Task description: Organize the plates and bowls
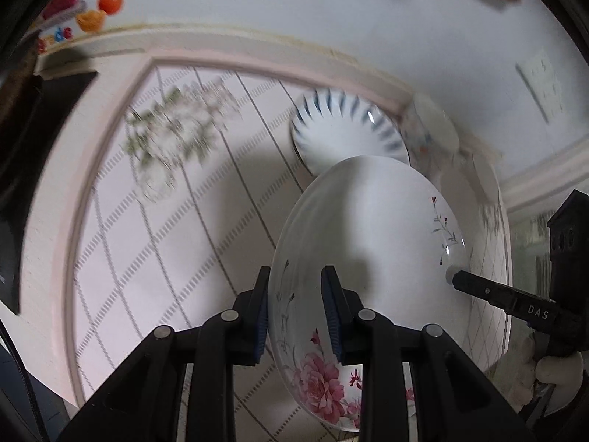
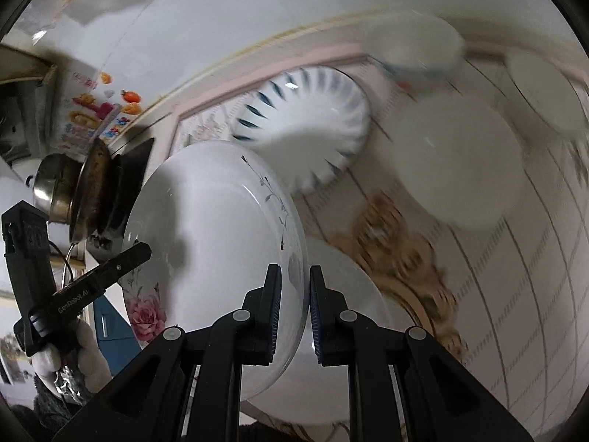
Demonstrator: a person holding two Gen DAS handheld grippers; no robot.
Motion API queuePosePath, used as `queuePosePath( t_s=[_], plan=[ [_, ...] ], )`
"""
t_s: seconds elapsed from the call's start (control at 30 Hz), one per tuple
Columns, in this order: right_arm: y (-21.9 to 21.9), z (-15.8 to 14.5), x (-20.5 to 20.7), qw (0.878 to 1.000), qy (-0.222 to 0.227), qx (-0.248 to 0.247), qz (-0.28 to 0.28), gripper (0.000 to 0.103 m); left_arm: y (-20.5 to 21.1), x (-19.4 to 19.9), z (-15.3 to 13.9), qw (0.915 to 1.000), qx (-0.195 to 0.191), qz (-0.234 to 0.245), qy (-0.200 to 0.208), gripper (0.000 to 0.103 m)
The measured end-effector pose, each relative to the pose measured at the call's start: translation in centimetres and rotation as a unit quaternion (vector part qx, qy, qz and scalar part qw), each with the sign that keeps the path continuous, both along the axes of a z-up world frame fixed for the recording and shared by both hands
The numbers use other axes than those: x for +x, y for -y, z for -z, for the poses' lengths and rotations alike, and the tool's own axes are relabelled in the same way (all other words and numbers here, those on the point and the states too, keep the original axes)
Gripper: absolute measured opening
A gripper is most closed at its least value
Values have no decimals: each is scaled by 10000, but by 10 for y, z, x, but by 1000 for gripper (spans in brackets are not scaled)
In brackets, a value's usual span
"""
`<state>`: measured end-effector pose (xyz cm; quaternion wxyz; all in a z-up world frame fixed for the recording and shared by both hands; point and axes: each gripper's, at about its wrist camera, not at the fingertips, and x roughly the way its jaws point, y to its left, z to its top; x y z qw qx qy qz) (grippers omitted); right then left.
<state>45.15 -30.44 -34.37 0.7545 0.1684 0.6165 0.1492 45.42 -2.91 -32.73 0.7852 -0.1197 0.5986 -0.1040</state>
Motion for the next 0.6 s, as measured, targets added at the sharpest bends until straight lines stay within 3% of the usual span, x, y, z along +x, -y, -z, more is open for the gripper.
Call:
queuePosePath(
  t_s=[0.23, 0.6],
  plan=[
    [28, 35, -36, 9994, -210, -4, 289, 17, 29, -21, 33, 9984, 260, 308, -405, 24],
    [35, 55, -48, 9993, -287, 4, 244, 17, 42, -33, 44, 9951, 724, 522, -423, 24]
  ],
)
